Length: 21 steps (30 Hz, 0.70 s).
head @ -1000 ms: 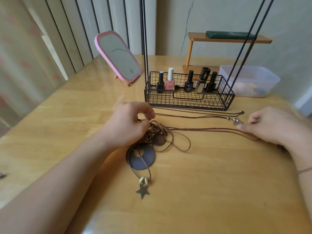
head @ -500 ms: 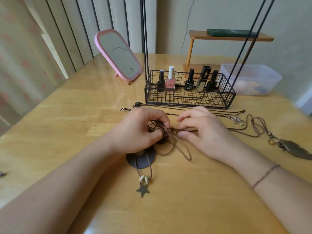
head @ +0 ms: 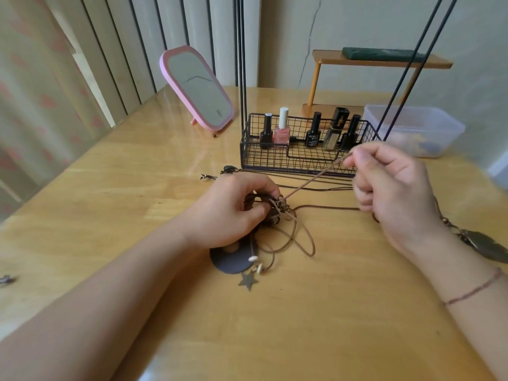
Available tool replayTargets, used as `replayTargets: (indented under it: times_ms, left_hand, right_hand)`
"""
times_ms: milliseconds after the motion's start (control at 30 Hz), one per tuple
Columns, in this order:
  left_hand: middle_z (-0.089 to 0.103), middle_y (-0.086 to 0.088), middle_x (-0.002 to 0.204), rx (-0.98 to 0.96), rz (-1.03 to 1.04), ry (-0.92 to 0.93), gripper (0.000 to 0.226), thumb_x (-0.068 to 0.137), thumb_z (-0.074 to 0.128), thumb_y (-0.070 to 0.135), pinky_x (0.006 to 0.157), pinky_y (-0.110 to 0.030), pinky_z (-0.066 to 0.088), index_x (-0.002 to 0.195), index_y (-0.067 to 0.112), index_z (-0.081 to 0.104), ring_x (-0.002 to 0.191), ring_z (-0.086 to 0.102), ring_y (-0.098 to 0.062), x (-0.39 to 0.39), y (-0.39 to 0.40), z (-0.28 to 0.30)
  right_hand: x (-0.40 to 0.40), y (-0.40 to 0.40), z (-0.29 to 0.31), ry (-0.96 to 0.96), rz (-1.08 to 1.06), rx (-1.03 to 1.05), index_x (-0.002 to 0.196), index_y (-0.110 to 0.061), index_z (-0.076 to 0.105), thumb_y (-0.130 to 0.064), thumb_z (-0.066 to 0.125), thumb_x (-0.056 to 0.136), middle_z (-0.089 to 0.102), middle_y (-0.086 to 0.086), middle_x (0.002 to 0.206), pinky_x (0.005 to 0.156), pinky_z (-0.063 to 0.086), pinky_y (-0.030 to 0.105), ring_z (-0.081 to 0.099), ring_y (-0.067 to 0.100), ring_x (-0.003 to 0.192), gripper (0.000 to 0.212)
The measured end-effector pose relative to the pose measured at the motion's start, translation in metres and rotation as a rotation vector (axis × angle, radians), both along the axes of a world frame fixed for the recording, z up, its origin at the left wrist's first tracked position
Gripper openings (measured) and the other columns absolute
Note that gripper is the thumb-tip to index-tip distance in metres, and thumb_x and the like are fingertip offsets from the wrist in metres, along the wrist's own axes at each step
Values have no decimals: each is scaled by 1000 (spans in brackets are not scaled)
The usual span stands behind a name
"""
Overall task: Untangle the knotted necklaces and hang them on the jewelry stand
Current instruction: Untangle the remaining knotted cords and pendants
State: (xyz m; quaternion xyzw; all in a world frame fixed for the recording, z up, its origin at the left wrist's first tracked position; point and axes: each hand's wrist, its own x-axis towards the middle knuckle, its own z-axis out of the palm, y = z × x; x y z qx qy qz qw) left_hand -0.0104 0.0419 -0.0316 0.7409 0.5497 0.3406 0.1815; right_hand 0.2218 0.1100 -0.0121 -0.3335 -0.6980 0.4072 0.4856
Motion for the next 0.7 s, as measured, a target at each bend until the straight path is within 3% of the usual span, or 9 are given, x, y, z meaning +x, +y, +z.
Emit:
replayTargets:
  times_ms: [67,133,200,267,433,500,567,633,700]
  left_hand:
    - [66,17,92,2,-15,-20,21,92,62,6,81,-21,50,98,26,67,91,63,-5,1,0,0]
    - [68,13,90,13,-36,-80,19,92,62,3,83,-24,52,96,21,67,90,64,-9,3,0,-1]
    - [68,9,89,25,-63,-133,16,91,62,2,83,-24,52,95,17,66,88,65,-12,5,-1,-1]
    - [69,4,88,38,-90,-177,14,91,62,0,84,-25,51,94,14,66,87,66,-14,6,-1,-1]
    - [70,-4,91,38,-110,-282,16,92,60,-4,86,-29,53,90,12,61,92,67,-21,4,3,-4]
    - [69,-4,92,27,-101,-302,17,92,61,-3,85,-28,52,87,14,59,92,67,-19,3,3,-4]
    - [68,-7,92,12,-102,-313,17,93,60,-3,84,-31,54,87,13,58,89,66,-20,3,4,-5]
    - [67,-12,91,-19,-121,-333,17,94,57,-4,81,-36,55,88,12,57,87,65,-26,2,4,-6]
    - [64,-16,89,-56,-157,-385,17,94,53,-4,79,-44,55,88,12,56,86,63,-34,2,4,-7]
  right_hand:
    - [2,5,-5,-197,-95,103,78,-25,64,-17,57,100,54,-17,53,50,37,18,48,2,49,24]
    - [1,6,-12,-459,-135,216,83,-34,67,-20,69,90,66,-20,77,69,46,12,60,-5,75,16]
    - [-3,2,-16,-622,-25,259,101,-37,67,-25,74,82,62,-20,107,96,42,15,56,-3,105,24]
    - [-10,-3,-21,-694,122,278,113,-41,63,-26,77,80,58,-20,117,105,36,21,51,1,117,39]
    - [-14,-13,-11,-741,184,253,86,-42,64,-27,67,91,69,-18,80,74,47,15,63,-2,80,17]
    - [-9,-10,-8,-647,178,190,82,-37,60,-27,58,96,69,-13,69,69,52,26,64,8,66,17]
    - [-5,-9,-3,-444,247,-20,84,-27,57,-24,50,101,57,-4,57,54,50,35,54,19,51,18]
    - [-1,-9,2,-304,276,-181,88,-17,58,-30,50,98,39,-4,53,43,36,20,34,14,47,18]
    - [5,-7,6,-364,265,-85,91,-19,65,-46,57,86,38,4,52,45,32,11,30,14,48,29]
